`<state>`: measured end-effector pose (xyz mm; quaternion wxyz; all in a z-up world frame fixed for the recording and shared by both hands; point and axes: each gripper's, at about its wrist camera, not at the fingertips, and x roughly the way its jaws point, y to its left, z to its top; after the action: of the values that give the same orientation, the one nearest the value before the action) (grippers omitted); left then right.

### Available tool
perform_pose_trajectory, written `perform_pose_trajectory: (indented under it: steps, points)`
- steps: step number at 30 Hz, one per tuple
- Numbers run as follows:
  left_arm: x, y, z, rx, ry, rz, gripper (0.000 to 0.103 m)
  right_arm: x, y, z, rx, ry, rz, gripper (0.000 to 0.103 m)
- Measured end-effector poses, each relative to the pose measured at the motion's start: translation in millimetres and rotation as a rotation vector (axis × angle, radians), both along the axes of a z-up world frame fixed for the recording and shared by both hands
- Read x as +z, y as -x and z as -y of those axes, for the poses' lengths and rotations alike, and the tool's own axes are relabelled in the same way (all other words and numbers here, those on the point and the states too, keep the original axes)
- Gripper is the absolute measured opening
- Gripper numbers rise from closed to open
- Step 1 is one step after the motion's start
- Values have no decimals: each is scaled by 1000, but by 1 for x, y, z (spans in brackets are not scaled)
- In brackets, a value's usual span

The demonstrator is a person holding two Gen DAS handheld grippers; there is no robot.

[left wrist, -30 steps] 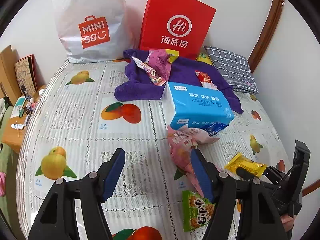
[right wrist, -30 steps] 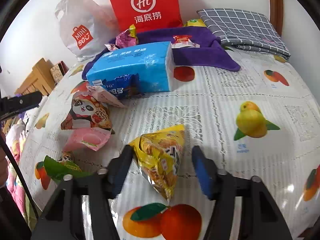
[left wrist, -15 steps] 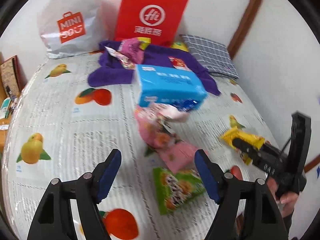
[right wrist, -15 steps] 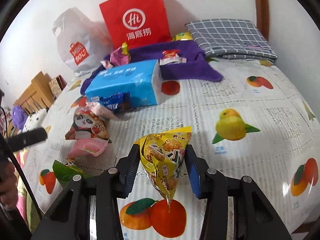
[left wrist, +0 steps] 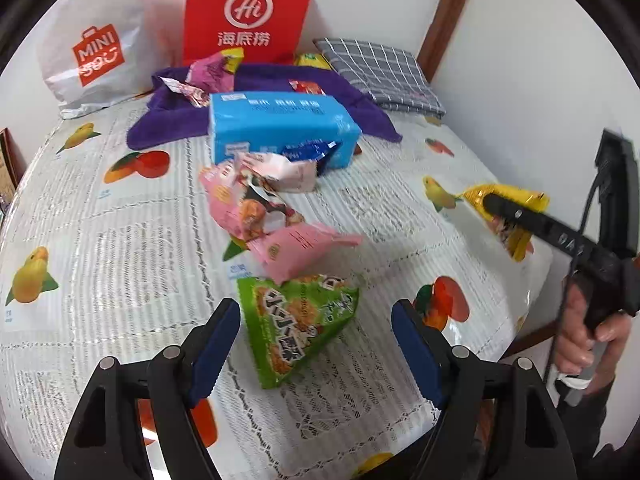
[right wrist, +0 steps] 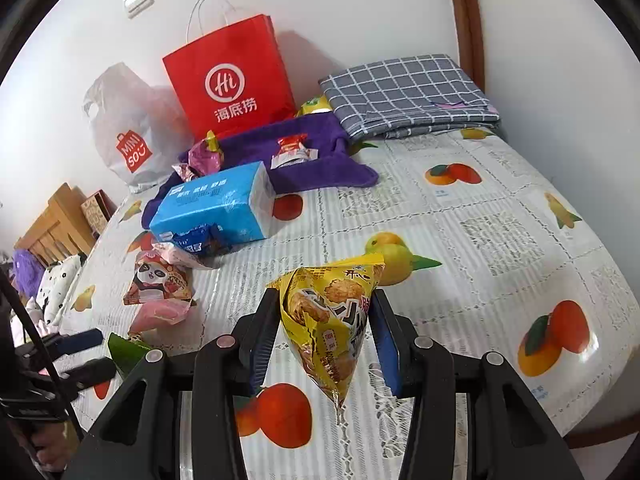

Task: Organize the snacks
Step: 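Grasp the yellow triangle packet with the right gripper while the left grasps the green triangle packet, then carry the yellow packet in the right gripper while the left carries the green packet to the towel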

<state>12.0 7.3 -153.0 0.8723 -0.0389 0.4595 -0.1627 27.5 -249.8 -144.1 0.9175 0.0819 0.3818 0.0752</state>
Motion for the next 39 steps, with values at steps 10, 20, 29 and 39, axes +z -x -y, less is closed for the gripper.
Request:
perform_pose_trajectory:
  steps: [10, 20, 29, 39]
  points:
    - [-28, -11, 6, 13, -56, -15, 75, -4, 1, -7, 12, 33, -1, 45]
    - [-25, -8, -1, -20, -18, -10, 54, -15, -3, -17, 29, 32, -27, 45]
    - [10, 10, -15, -6, -12, 49, 53, 1, -1, -29, 54, 30, -11, 45]
    - [43, 5, -36, 64, 35, 92, 53, 30, -4, -39, 84, 41, 27, 45]
